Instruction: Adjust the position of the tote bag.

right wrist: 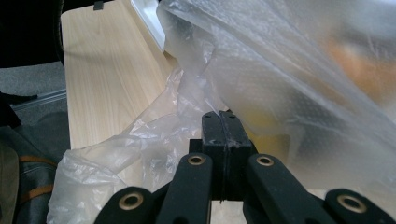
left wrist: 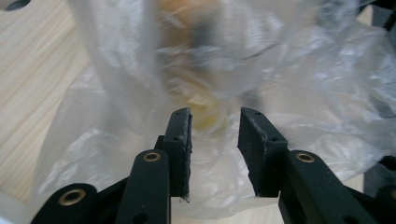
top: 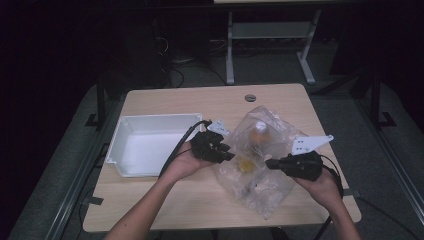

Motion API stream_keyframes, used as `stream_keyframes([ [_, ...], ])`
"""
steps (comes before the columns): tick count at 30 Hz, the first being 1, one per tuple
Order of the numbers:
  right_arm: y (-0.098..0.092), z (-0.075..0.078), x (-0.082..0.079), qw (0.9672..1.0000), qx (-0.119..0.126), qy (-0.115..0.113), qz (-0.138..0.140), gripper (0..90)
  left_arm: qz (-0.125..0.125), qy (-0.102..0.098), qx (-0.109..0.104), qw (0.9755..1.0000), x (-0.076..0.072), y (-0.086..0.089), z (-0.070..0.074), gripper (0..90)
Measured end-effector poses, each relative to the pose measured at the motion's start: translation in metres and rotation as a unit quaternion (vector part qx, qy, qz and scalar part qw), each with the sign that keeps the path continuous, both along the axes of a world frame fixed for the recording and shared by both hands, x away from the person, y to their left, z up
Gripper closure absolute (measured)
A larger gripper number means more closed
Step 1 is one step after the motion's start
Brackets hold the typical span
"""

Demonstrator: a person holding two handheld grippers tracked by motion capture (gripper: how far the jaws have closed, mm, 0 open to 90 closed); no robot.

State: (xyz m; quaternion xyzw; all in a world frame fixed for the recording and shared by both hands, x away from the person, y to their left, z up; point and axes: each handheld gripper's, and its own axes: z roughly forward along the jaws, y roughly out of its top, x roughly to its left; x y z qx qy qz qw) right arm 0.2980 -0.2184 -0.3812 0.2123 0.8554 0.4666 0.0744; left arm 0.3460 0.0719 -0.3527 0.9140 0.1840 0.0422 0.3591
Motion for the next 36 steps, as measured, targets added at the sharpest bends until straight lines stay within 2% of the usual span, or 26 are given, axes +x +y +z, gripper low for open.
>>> stream_keyframes([
  [2, 0.002, 0.000, 0.000, 1.0000, 0.001, -0.001, 0.000, 89.6, -0.005, 0.002, -0.007, 1.0000, -0.005, -0.003, 0.002, 60.3],
  [5, 0.006, 0.001, 0.001, 1.0000, 0.000, -0.002, 0.003, 89.6, -0.024, -0.003, -0.012, 0.9996, -0.011, -0.008, 0.005, 58.8],
  [8, 0.009, 0.002, 0.001, 1.0000, 0.001, -0.004, 0.004, 89.6, -0.041, 0.002, -0.018, 0.9990, -0.017, -0.015, 0.007, 57.1],
  [13, 0.015, 0.003, 0.001, 0.9999, 0.003, -0.007, 0.006, 89.5, -0.064, 0.005, -0.021, 0.9977, -0.025, -0.025, 0.007, 51.9],
  [18, 0.019, 0.004, 0.002, 0.9999, 0.004, -0.012, 0.009, 89.6, -0.074, 0.005, -0.024, 0.9970, -0.029, -0.034, 0.007, 46.6],
  [24, 0.024, 0.004, 0.001, 0.9998, 0.004, -0.012, 0.014, 89.5, -0.071, 0.011, -0.044, 0.9964, -0.026, -0.041, 0.008, 46.6],
  [27, 0.024, 0.003, 0.001, 0.9998, 0.005, -0.013, 0.017, 89.5, -0.073, 0.008, -0.045, 0.9963, -0.026, -0.044, 0.008, 52.9],
  [28, 0.024, 0.003, 0.000, 0.9998, 0.006, -0.011, 0.016, 89.6, -0.077, 0.006, -0.040, 0.9962, -0.026, -0.044, 0.008, 59.3],
  [29, 0.024, 0.003, 0.000, 0.9998, 0.006, -0.011, 0.016, 89.6, -0.078, 0.003, -0.037, 0.9962, -0.026, -0.046, 0.007, 59.3],
  [36, 0.022, 0.002, 0.000, 0.9999, 0.006, -0.009, 0.011, 89.5, -0.087, -0.005, -0.030, 0.9958, -0.026, -0.051, 0.005, 80.6],
])
